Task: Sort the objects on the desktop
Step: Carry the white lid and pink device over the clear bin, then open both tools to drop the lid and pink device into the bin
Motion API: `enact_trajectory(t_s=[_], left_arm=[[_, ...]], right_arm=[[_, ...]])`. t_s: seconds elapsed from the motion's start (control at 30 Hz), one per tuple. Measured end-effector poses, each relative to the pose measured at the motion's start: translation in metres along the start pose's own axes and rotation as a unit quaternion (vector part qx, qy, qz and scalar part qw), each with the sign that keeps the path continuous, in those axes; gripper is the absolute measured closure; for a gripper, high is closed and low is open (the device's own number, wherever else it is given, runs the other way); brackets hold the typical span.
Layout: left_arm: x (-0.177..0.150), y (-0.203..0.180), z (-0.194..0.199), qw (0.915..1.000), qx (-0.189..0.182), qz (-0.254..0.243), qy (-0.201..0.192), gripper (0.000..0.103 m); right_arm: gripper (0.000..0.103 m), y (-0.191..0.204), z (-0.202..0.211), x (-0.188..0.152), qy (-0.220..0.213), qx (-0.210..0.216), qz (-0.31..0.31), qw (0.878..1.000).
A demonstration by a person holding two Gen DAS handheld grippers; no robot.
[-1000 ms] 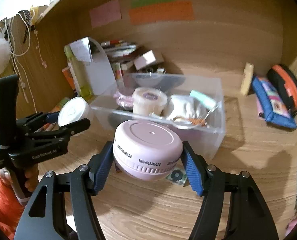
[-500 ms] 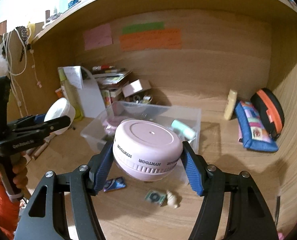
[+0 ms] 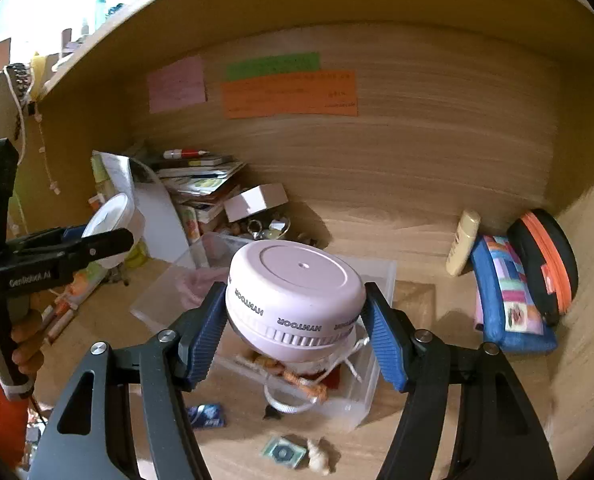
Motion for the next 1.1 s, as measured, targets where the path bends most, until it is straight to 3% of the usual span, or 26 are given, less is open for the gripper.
enact_trajectory(t_s=[0.4, 0.6, 0.87, 1.1], left_arm=[[0.001, -0.009, -0.062, 0.9991, -0.012, -0.014, 0.038, 0.038], [-0.006, -0.008, -0.093, 0.9975, -0.019, -0.006, 0.068, 0.038], [-0.02, -0.003, -0.117, 0.9953, -0.02, 0.001, 0.095, 0.038], [-0.031, -0.005, -0.129, 0.9933, -0.03, -0.012, 0.111, 0.038]], right_arm=[[0.04, -0.017, -0.04, 0.009, 0.016, -0.007, -0.019, 1.0], [0.04, -0.023, -0.075, 0.008, 0.05, -0.025, -0.018, 0.998], [0.04, -0.025, -0.114, -0.011, 0.09, -0.032, -0.019, 0.995], [0.04, -0.026, -0.123, -0.018, 0.106, -0.024, -0.025, 0.994]])
Point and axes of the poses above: each gripper's, at about its wrist camera, not at the fingertips, and z roughly against the way its jaws point, y to its left, x to its top, the point moved 9 cm from there along -z, roughly the way its jaws point, and after that the axes turned 6 degrees about -z, right-handed, at the moved point
